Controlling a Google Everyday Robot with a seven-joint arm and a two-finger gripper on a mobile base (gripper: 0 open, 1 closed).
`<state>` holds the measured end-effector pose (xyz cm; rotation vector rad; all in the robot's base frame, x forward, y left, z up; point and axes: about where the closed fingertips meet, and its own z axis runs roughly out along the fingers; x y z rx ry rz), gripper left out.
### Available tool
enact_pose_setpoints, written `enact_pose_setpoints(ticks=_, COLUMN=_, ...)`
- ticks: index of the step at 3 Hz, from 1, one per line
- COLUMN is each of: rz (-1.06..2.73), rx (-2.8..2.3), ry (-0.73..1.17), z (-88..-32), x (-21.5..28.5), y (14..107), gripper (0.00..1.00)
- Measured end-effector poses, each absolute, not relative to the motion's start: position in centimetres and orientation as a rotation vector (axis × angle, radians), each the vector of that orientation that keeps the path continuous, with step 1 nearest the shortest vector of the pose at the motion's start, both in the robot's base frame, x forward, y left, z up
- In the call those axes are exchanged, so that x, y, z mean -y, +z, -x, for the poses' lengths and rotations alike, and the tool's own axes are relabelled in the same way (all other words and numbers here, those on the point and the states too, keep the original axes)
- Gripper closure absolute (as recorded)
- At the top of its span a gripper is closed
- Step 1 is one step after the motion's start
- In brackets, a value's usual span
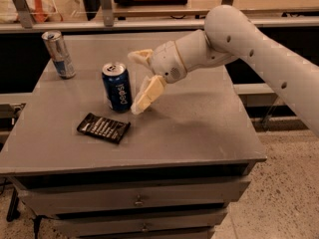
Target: Move pepsi can near rxbar chocolate
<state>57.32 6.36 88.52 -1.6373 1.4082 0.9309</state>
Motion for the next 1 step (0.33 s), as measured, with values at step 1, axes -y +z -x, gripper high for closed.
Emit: enact_pose_setpoints(ticks=1, rz=1.663, rx=-1.446, ry=0.891, z=-57.50, x=-4.49, y=89.02, gripper=0.00)
